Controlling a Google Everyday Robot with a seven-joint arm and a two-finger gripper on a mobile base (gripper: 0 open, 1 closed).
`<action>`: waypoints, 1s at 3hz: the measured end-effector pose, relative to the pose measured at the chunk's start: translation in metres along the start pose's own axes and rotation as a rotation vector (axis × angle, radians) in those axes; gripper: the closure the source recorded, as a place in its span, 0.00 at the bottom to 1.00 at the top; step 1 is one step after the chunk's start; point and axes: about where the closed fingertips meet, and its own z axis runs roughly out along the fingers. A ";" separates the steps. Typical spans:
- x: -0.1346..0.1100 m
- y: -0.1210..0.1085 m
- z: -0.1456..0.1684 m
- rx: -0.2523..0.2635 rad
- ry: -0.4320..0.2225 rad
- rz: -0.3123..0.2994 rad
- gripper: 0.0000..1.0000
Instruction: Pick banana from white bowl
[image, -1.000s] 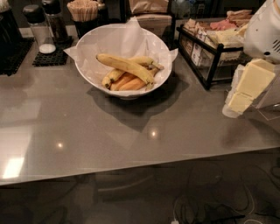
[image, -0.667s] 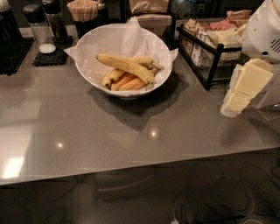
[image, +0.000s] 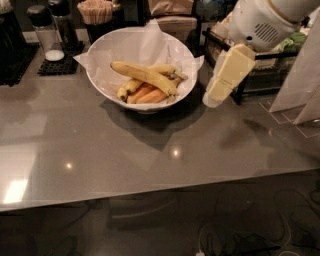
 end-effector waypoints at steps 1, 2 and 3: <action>-0.044 -0.005 0.023 -0.036 -0.060 -0.071 0.00; -0.046 -0.005 0.024 -0.038 -0.062 -0.075 0.00; -0.045 -0.012 0.032 -0.023 -0.115 -0.048 0.00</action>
Offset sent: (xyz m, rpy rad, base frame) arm 0.0161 0.0416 0.0014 0.0333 -0.0117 0.0826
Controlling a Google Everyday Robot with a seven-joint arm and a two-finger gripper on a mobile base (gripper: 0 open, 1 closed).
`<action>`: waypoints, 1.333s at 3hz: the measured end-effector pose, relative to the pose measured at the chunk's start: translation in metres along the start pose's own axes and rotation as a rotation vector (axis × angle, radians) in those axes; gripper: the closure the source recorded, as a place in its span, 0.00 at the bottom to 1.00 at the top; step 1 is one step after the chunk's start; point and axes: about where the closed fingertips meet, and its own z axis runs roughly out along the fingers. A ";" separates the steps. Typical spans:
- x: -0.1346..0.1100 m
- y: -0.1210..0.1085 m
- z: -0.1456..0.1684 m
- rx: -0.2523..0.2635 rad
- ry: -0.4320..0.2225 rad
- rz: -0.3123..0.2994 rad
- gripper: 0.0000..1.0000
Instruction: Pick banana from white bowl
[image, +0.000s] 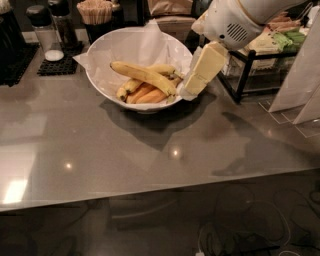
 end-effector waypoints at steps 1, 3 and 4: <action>-0.022 -0.021 0.022 -0.017 -0.092 -0.049 0.00; -0.062 -0.042 0.057 -0.061 -0.166 -0.143 0.18; -0.054 -0.041 0.057 -0.048 -0.170 -0.111 0.33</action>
Offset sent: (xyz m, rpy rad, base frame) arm 0.0914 0.1193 -0.0042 0.1474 -0.0755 0.3181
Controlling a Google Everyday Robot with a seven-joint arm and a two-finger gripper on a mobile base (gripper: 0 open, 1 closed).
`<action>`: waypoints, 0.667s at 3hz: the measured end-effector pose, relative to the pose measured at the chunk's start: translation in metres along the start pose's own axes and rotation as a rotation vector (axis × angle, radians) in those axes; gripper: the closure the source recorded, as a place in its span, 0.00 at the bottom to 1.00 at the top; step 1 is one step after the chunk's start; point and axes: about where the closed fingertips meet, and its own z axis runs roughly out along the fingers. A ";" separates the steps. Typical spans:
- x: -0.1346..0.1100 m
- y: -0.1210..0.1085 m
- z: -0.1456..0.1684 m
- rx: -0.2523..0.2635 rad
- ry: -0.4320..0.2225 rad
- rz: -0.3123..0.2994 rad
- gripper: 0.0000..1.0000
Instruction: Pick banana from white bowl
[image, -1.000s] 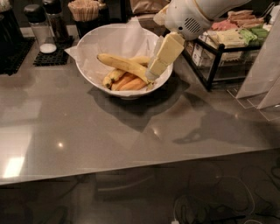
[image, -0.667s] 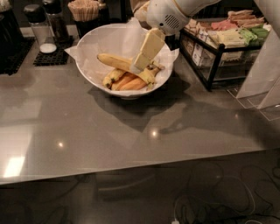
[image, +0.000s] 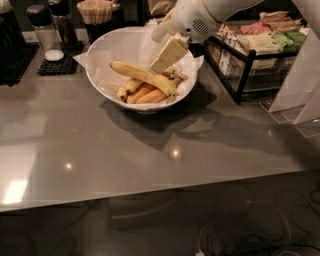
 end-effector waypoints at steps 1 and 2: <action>0.020 -0.002 0.024 -0.017 -0.032 0.076 0.24; 0.034 -0.009 0.049 -0.039 -0.052 0.121 0.23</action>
Offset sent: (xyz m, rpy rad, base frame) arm 0.0448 0.0083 -0.0813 0.1144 0.1526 -0.0696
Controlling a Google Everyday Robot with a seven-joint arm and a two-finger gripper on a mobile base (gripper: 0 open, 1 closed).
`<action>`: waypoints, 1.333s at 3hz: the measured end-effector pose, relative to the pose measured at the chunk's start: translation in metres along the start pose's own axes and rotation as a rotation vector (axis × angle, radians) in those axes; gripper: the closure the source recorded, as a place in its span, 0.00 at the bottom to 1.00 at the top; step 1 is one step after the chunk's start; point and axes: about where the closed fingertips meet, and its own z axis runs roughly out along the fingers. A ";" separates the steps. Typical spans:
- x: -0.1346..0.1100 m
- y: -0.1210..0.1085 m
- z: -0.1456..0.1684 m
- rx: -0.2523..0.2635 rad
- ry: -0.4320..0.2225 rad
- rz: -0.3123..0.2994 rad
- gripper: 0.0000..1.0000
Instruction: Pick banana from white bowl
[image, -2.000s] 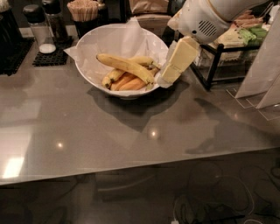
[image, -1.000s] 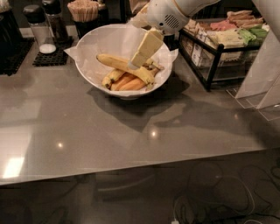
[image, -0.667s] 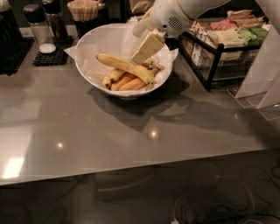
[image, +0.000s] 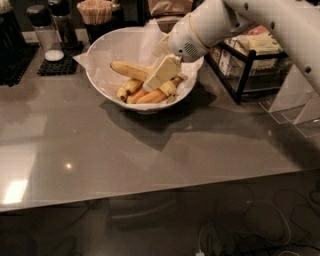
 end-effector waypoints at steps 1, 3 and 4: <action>0.010 -0.009 0.019 -0.019 -0.008 0.030 0.22; 0.027 -0.016 0.043 -0.047 0.002 0.080 0.25; 0.032 -0.016 0.048 -0.055 0.004 0.099 0.35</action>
Offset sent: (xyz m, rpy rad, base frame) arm 0.0348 0.0090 -0.0427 0.0188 0.0777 -0.0182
